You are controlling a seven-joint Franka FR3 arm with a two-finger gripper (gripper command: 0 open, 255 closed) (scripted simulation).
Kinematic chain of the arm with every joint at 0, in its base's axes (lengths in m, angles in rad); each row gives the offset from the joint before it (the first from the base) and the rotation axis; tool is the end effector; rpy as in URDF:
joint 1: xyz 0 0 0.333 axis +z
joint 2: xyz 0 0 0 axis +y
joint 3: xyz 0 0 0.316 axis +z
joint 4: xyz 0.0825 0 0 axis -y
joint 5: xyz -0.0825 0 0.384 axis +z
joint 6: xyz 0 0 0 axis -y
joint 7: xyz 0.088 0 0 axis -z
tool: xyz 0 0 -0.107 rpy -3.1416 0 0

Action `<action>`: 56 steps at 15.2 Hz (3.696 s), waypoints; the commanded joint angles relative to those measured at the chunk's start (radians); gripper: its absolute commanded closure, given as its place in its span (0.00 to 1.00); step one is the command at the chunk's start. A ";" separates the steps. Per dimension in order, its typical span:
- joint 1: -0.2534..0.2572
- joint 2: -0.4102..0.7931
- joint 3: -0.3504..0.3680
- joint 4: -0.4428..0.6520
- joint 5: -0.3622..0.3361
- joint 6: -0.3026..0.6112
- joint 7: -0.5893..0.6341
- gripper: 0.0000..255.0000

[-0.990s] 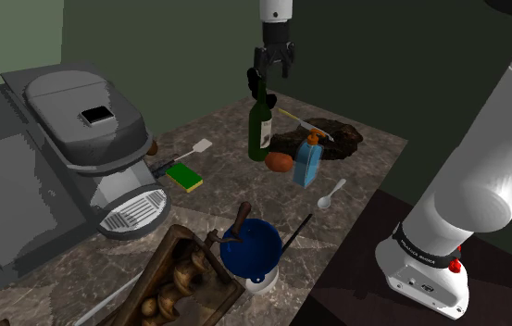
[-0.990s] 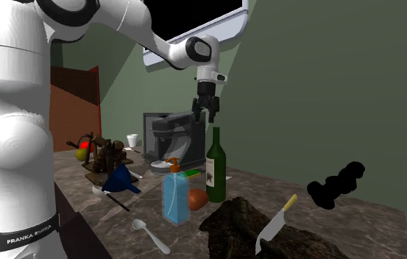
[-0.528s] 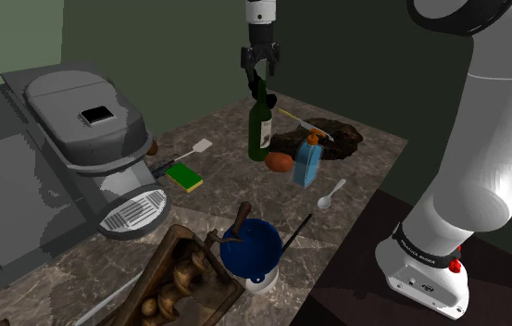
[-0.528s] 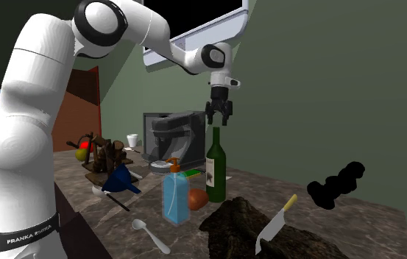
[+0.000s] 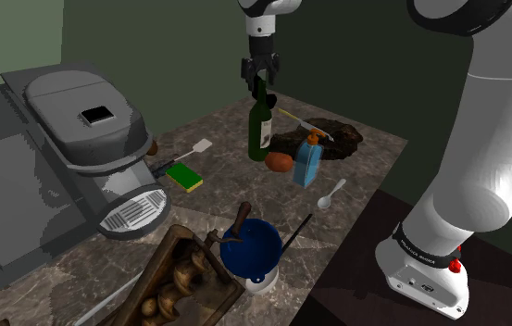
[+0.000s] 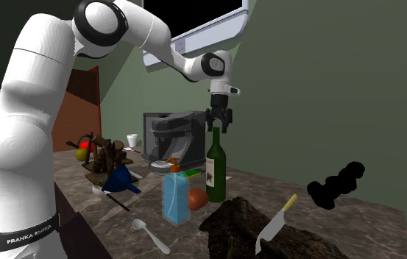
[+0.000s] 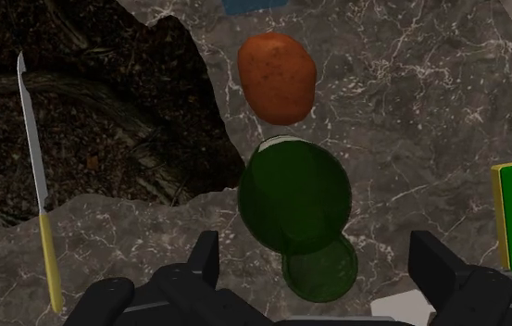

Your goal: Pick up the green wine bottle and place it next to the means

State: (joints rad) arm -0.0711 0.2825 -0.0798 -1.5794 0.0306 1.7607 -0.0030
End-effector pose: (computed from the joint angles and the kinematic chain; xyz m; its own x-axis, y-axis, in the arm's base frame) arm 0.6294 -0.0879 0.4674 0.9834 -0.1514 -0.1001 -0.1529 -0.9882 -0.0074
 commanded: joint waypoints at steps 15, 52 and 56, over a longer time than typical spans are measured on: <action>0.000 0.000 0.000 -0.003 0.000 0.003 0.000 1.00; 0.270 -0.063 0.170 0.136 -0.001 -0.186 0.442 1.00; 0.326 -0.028 0.204 0.184 -0.005 -0.194 0.531 1.00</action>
State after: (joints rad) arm 0.2398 0.2416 0.1154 -1.4156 0.0269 1.5711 0.5037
